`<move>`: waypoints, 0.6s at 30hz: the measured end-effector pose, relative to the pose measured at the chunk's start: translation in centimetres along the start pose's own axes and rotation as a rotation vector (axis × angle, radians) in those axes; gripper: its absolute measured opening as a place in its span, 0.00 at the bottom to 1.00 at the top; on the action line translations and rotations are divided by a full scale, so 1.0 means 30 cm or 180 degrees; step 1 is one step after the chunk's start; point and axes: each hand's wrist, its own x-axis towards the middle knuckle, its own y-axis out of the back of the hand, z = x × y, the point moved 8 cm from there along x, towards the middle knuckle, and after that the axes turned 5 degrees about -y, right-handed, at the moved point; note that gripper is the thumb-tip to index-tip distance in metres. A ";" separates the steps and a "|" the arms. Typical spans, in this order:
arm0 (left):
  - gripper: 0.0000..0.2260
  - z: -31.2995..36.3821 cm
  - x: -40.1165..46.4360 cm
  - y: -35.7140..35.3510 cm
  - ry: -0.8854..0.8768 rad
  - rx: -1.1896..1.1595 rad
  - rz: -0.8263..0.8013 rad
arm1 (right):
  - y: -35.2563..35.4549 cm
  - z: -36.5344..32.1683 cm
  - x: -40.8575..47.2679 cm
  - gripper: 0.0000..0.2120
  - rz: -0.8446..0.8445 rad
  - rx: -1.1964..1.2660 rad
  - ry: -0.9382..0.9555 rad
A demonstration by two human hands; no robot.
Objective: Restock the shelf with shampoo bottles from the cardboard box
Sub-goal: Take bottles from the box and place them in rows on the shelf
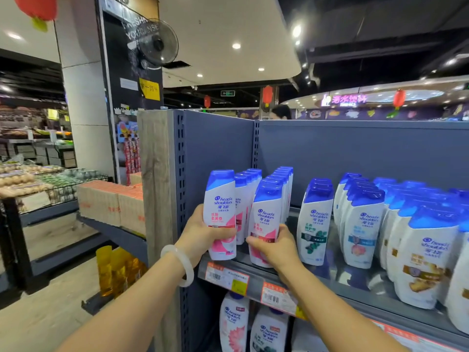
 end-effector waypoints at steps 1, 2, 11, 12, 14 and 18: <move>0.28 -0.005 0.006 0.000 0.0033 0.0027 0.0010 | -0.005 0.010 -0.005 0.22 -0.0105 -0.0263 -0.0053; 0.29 -0.009 0.011 0.000 0.0066 0.0065 0.0014 | -0.003 0.017 -0.011 0.24 -0.0151 -0.0606 -0.0081; 0.22 -0.018 0.043 -0.021 0.0153 0.0193 -0.0135 | 0.037 0.002 -0.027 0.23 -0.0110 -0.1334 -0.0091; 0.24 -0.020 0.049 -0.024 0.0172 0.0193 -0.0168 | 0.037 0.001 -0.030 0.23 -0.0067 -0.1346 -0.0080; 0.22 -0.017 0.060 -0.031 0.0142 0.0275 -0.0279 | 0.042 -0.002 -0.036 0.23 0.0064 -0.1355 -0.0042; 0.22 -0.035 0.075 -0.040 0.0187 0.0463 -0.0434 | 0.048 0.001 -0.045 0.25 0.0298 -0.1265 0.0029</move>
